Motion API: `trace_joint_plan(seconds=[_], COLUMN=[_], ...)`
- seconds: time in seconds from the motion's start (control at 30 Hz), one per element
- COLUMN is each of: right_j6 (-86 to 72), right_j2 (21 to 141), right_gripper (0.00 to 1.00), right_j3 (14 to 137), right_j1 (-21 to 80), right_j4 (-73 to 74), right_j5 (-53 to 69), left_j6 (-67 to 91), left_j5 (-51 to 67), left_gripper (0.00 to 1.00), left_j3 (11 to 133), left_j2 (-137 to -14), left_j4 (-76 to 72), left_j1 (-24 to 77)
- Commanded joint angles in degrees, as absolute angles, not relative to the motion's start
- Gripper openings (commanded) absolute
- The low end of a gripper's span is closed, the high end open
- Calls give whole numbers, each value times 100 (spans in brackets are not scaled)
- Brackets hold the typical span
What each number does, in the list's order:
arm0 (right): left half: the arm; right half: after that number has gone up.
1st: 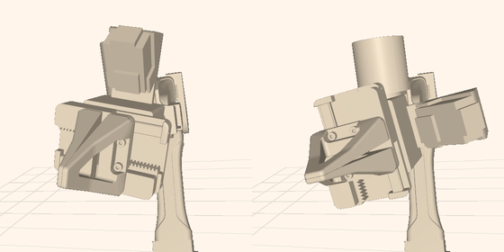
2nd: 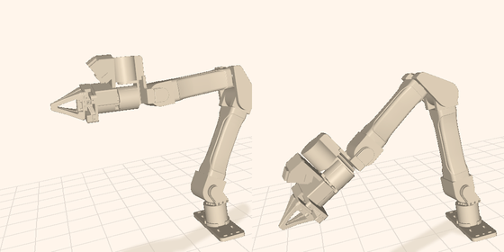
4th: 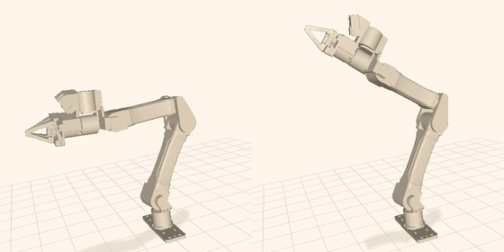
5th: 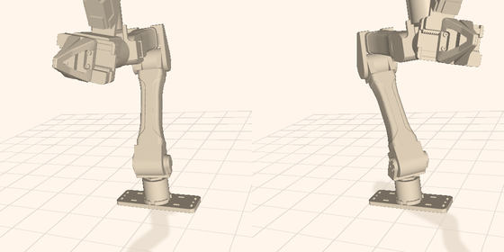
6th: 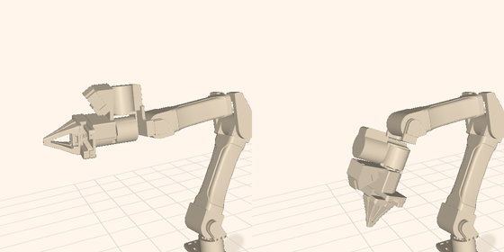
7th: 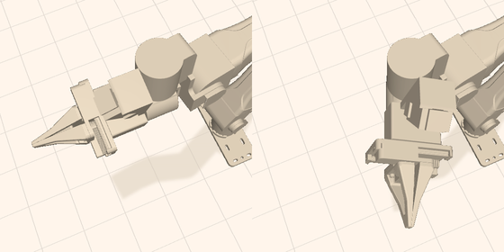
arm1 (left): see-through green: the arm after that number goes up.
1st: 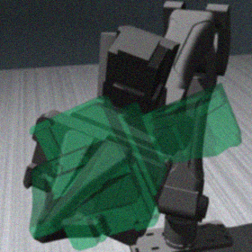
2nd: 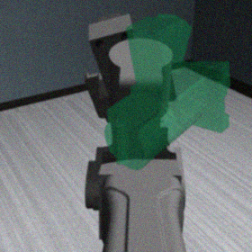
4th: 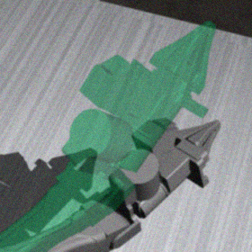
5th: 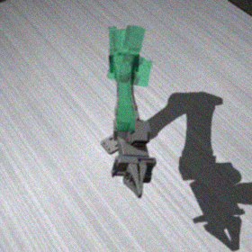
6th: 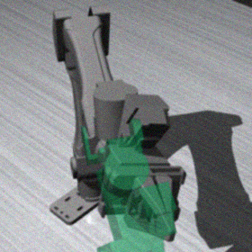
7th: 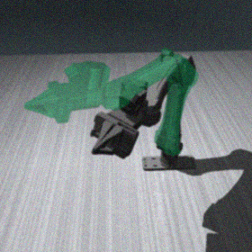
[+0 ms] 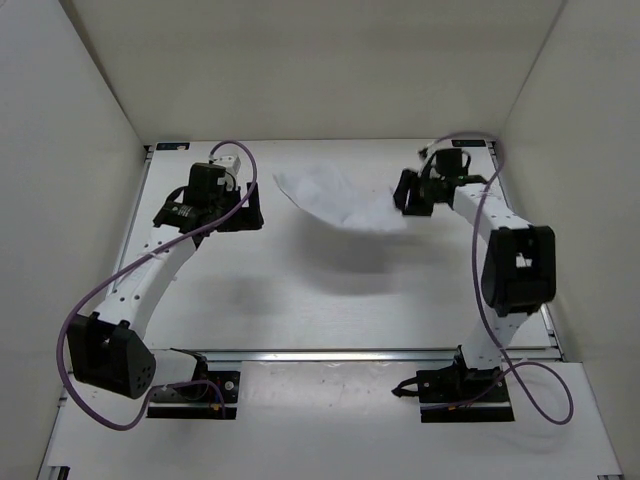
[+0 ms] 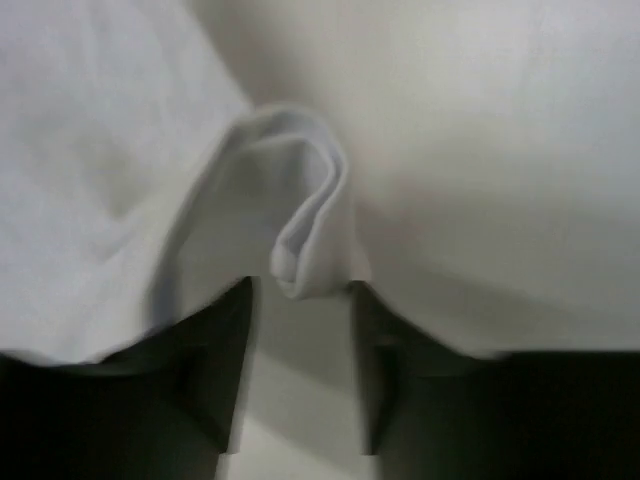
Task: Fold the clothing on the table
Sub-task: Move the skirt to the center of the board, then flatten the skirt out
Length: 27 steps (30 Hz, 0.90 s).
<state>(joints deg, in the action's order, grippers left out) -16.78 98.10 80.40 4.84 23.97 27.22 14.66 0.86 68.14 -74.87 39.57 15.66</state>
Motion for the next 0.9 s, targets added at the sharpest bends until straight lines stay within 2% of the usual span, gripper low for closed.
trace_joint_plan(seconds=[0.0, 0.03, 0.13, 0.27, 0.37, 0.47, 0.53, 0.63, 0.67, 0.7, 0.73, 0.8, 0.87], right_j6=[-1547, -1573, -1485, -1485, -1442, -1345, -1284, -1213, -1222, -1222, -1230, -1222, -1178], right_j2=[10204, 10204, 9784, 8888, 8649, 8832, 9113, 9438, 9500, 9597, 9702, 9765, 9922], right_gripper=[58, 73, 89, 94, 90, 66, 61, 63, 60, 53, 49, 20, 1], right_j3=[7393, 7313, 6945, 6671, 6644, 6758, 6829, 6786, 6820, 6829, 6777, 6689, 6670], right_j1=[484, 431, 317, 9, -156, 0, 341, 815, 904, 984, 1063, 1239, 1405], right_j4=[2829, 2874, 2822, 2523, 2478, 2566, 2610, 2680, 2750, 2742, 2699, 2619, 2706], right_j5=[2690, 2742, 2576, 2627, 2602, 2514, 2479, 2207, 2180, 2249, 2328, 2347, 2294], left_j6=[1555, 1530, 1468, 1547, 1643, 1793, 1872, 2065, 2152, 2197, 2284, 2495, 2653], left_j5=[210, 254, 167, 308, 369, 430, 414, 351, 369, 439, 526, 825, 896], left_gripper=[98, 99, 99, 99, 98, 98, 98, 99, 99, 99, 95, 85, 78], left_j3=[6680, 6654, 6505, 6346, 6267, 6187, 6170, 6222, 6266, 6258, 6223, 6144, 6257], left_j2=[-7225, -7216, -7120, -7110, -7259, -7522, -7716, -8164, -8348, -8498, -8577, -8823, -9025], left_j4=[3797, 3840, 3815, 3648, 3438, 3034, 2752, 2321, 2164, 1962, 1812, 1181, 845], left_j1=[1661, 1644, 1627, 1600, 1810, 2170, 2337, 2496, 2496, 2513, 2548, 2593, 2706])
